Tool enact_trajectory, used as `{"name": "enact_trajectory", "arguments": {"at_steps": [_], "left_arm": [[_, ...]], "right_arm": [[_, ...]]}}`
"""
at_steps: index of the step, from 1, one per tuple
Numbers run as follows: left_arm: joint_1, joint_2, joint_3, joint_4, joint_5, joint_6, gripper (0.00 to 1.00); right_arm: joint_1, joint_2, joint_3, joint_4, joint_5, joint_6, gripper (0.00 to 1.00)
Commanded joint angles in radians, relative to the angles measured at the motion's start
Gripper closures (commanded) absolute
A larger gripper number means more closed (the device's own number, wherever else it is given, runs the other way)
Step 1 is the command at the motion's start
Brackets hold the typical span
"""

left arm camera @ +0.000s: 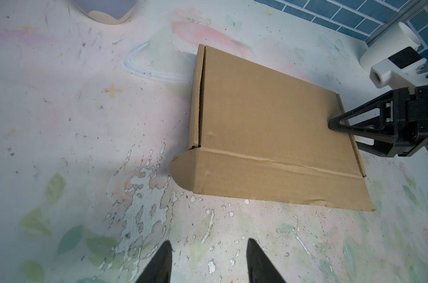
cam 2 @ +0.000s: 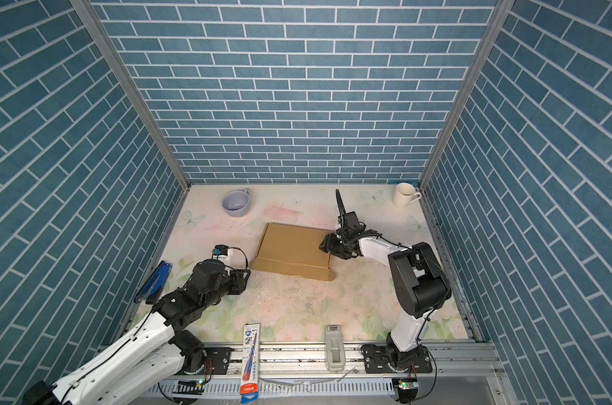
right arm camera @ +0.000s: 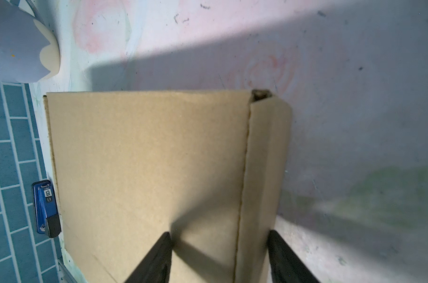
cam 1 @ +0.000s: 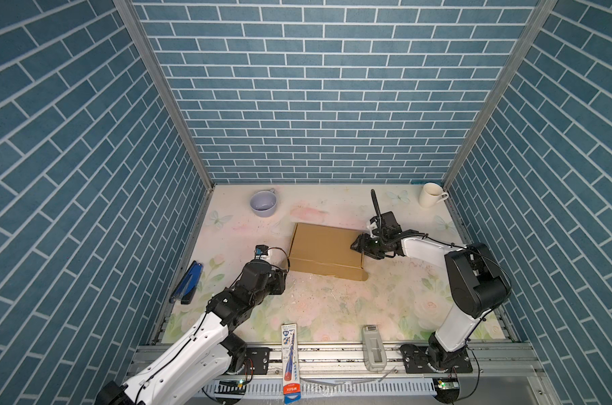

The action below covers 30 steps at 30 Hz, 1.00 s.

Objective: Assemble paper box
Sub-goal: Close the paper box at the center of the table.

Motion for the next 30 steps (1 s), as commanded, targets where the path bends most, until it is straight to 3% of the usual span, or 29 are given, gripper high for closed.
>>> {"name": "enact_trajectory", "arguments": {"at_steps": [1,7,13,23,30], "left_arm": [[0.003,0.121,0.051,0.084,-0.021,0.077,0.49],[0.082,0.377,0.111,0.278,0.019,0.164,0.49],[0.149,0.528,0.148,0.395,0.096,0.208,0.46],[0.171,0.662,0.183,0.500,0.158,0.209,0.47],[0.179,0.759,0.215,0.530,0.182,0.198,0.54]], "right_arm": [[-0.005,0.008,0.004,-0.077,0.067,-0.084,0.40],[-0.006,0.003,-0.011,-0.059,0.063,-0.135,0.40],[-0.007,0.014,-0.017,-0.027,0.038,-0.140,0.40],[-0.007,0.022,-0.029,0.010,0.011,-0.157,0.38],[-0.007,0.011,-0.035,0.017,-0.012,-0.173,0.37]]}}
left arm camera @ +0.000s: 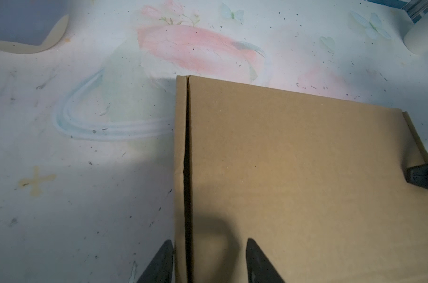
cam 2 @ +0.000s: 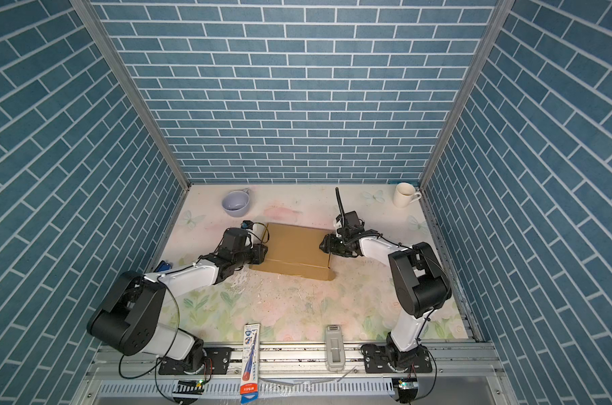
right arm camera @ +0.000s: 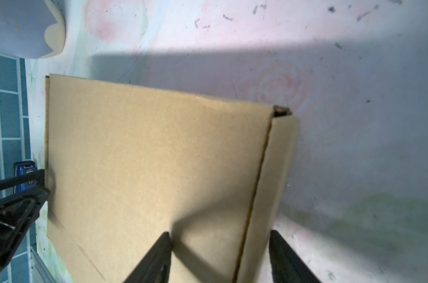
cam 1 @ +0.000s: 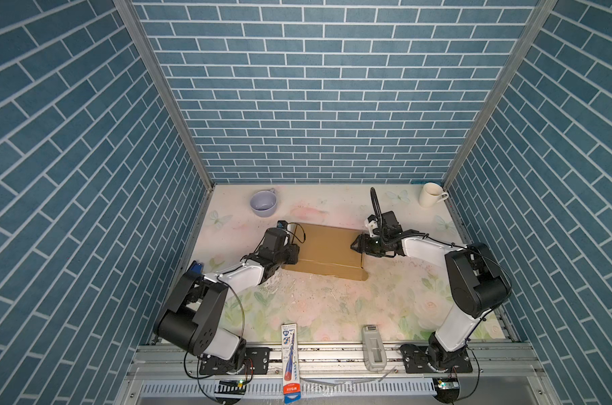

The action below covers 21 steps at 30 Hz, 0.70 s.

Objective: Assemble paper box
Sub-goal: Close the paper box at the center of the table.

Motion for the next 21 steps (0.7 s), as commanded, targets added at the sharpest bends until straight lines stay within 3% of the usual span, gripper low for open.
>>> {"name": "enact_trajectory", "arguments": {"at_steps": [1,12,21], "left_arm": [[0.010,0.037,0.020,0.032,0.015,-0.004,0.56],[0.038,0.058,-0.026,0.066,-0.016,-0.032,0.72],[0.065,0.076,-0.088,0.155,0.023,-0.063,0.79]], "right_arm": [[-0.003,0.005,-0.035,-0.005,-0.004,-0.046,0.35],[-0.028,-0.097,-0.066,-0.002,-0.036,-0.024,0.23],[-0.071,-0.136,-0.086,0.040,-0.090,0.002,0.18]]}}
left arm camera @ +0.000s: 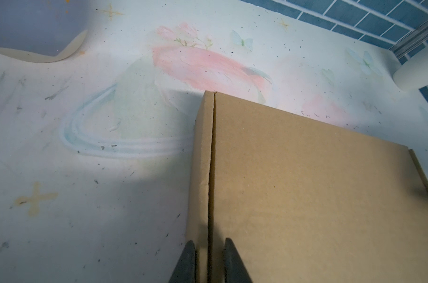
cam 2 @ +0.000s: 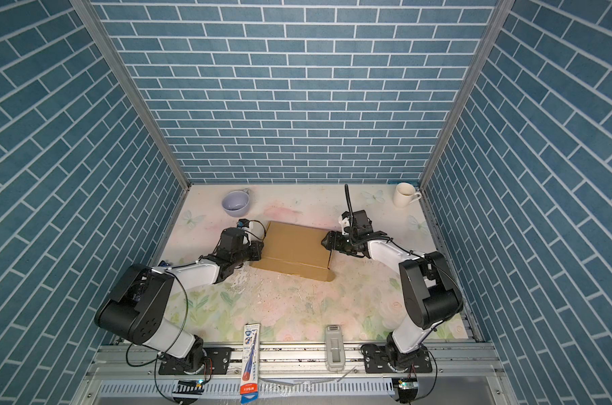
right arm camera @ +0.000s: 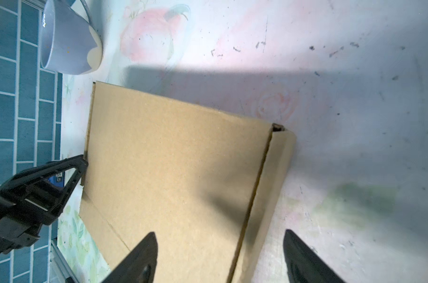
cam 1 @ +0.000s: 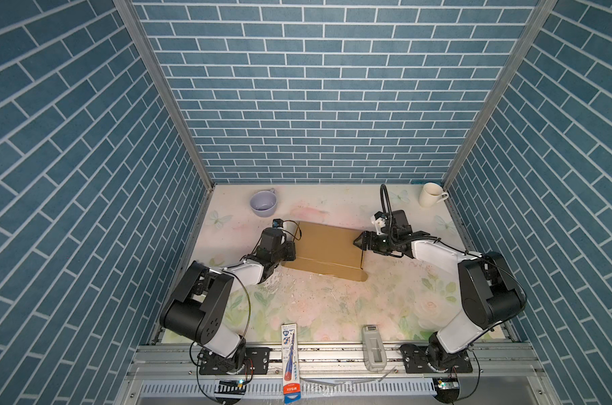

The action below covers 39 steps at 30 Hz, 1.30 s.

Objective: Assemble paper box
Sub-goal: Close the paper box at the center of the table, then turn over the paper box at the center of the table.

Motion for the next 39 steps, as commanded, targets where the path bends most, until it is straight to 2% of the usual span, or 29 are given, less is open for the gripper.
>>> {"name": "enact_trajectory", "arguments": {"at_steps": [1,17,39], "left_arm": [[0.017,0.035,-0.046,-0.006,0.002,-0.014,0.80],[0.032,0.053,-0.068,0.041,0.018,-0.027,0.92],[0.047,0.079,-0.100,0.091,0.036,-0.068,0.96]], "right_arm": [[-0.016,-0.029,-0.036,0.022,-0.036,0.016,0.18],[-0.032,-0.037,-0.049,0.043,-0.043,0.022,0.18],[-0.077,-0.014,-0.099,0.135,-0.140,0.077,0.17]]}}
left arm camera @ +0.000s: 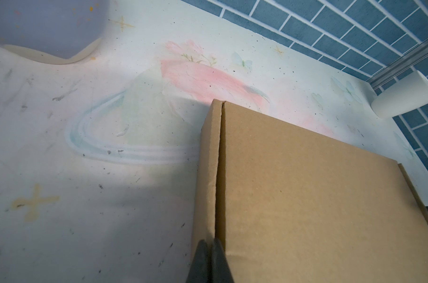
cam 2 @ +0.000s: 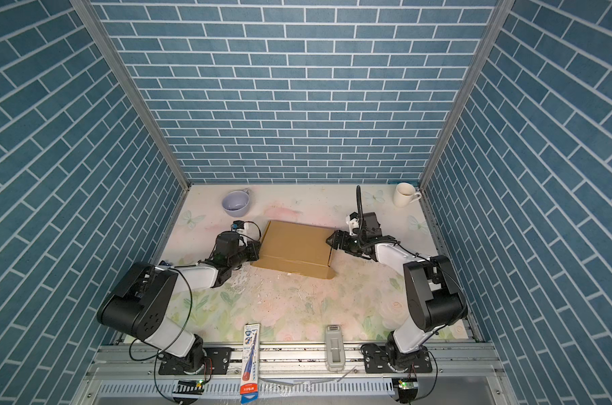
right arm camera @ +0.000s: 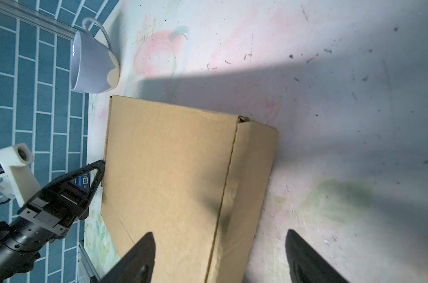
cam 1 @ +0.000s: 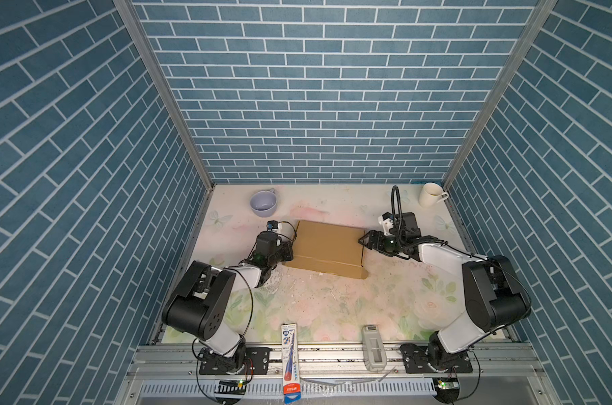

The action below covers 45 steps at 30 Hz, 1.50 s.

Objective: Assemble paper box
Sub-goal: Turn over the paper box at the center of the table.

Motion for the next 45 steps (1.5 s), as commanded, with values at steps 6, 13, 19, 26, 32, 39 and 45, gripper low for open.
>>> {"name": "enact_trajectory", "arguments": {"at_steps": [6,13,19,26,32,39,45], "left_arm": [[0.012,0.051,-0.036,-0.080,-0.003,-0.012,0.96],[0.015,0.058,-0.043,-0.073,-0.001,-0.013,0.96],[0.018,0.060,-0.047,-0.067,0.003,-0.012,0.96],[0.017,0.062,-0.031,-0.056,0.028,-0.026,0.96],[0.014,0.048,-0.018,-0.067,0.048,-0.030,0.92],[-0.004,0.017,-0.009,-0.085,0.054,-0.034,0.83],[-0.023,-0.032,0.004,-0.112,0.058,-0.034,0.77]], "right_arm": [[-0.004,0.071,-0.032,0.105,-0.100,0.066,0.13],[-0.004,0.140,-0.058,0.211,-0.136,0.117,0.13],[-0.004,0.205,-0.065,0.321,-0.187,0.162,0.13],[0.002,0.238,-0.071,0.426,-0.235,0.218,0.16],[0.016,0.248,-0.067,0.465,-0.245,0.245,0.18],[0.039,0.264,-0.053,0.485,-0.243,0.259,0.24],[0.047,0.269,-0.052,0.513,-0.246,0.278,0.26]]}}
